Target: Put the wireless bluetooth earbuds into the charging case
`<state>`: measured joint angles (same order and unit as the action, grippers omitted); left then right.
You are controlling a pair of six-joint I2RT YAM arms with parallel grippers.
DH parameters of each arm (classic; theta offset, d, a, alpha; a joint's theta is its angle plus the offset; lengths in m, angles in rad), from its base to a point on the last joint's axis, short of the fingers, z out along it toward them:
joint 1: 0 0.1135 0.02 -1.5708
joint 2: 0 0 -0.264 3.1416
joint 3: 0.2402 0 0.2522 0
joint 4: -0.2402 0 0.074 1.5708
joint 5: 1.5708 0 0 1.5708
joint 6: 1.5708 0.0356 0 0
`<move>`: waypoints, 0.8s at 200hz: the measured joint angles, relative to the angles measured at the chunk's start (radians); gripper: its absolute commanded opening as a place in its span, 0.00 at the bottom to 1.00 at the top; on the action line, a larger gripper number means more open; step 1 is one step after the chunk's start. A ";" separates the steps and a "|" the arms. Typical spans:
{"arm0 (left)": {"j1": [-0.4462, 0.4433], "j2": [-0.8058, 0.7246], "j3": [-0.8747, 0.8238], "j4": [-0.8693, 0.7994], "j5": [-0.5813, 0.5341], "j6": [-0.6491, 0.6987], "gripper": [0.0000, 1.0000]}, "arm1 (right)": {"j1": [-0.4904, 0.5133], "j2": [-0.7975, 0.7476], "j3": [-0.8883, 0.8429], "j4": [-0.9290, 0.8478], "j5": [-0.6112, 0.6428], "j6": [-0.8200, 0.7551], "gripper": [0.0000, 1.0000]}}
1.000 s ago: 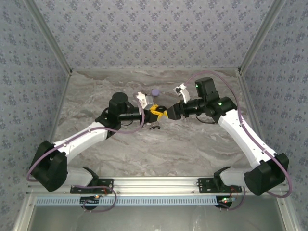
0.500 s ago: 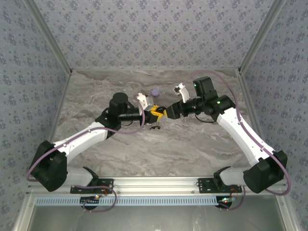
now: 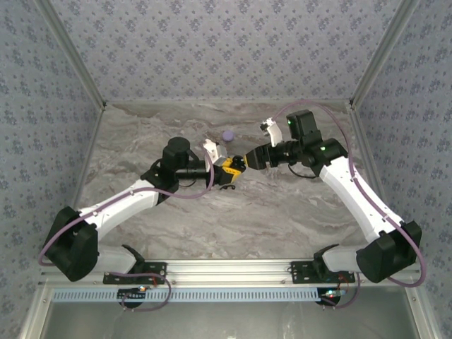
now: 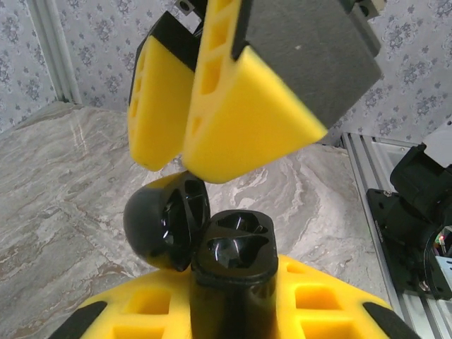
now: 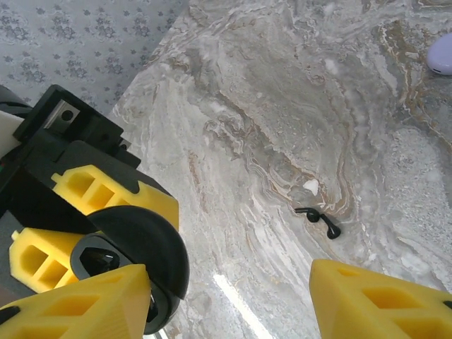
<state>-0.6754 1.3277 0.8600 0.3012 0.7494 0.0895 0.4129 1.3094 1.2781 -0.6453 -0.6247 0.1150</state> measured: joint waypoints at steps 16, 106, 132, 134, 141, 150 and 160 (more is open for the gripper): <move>0.000 0.000 0.000 0.000 -0.003 0.000 0.25 | -0.001 0.000 0.000 0.000 0.009 0.002 0.63; -0.001 -0.006 -0.032 0.032 -0.090 -0.053 0.25 | -0.069 -0.055 -0.043 0.021 0.146 0.058 0.64; -0.001 -0.008 -0.049 0.048 -0.093 -0.072 0.23 | -0.069 -0.059 -0.077 0.032 0.138 0.061 0.64; -0.001 -0.008 -0.050 0.049 -0.093 -0.074 0.23 | -0.069 -0.059 -0.082 0.033 0.138 0.061 0.64; -0.001 -0.009 -0.055 0.055 -0.093 -0.079 0.23 | -0.069 -0.059 -0.095 0.034 0.138 0.061 0.64; -0.001 -0.011 -0.065 0.070 -0.093 -0.087 0.23 | -0.069 -0.058 -0.114 0.035 0.139 0.061 0.64; -0.001 -0.014 -0.077 0.090 -0.092 -0.100 0.22 | -0.069 -0.058 -0.132 0.035 0.139 0.062 0.63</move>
<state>-0.6762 1.3136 0.7830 0.3912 0.6571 -0.0101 0.3443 1.2510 1.1458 -0.6106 -0.4858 0.1768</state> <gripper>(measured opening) 0.233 0.639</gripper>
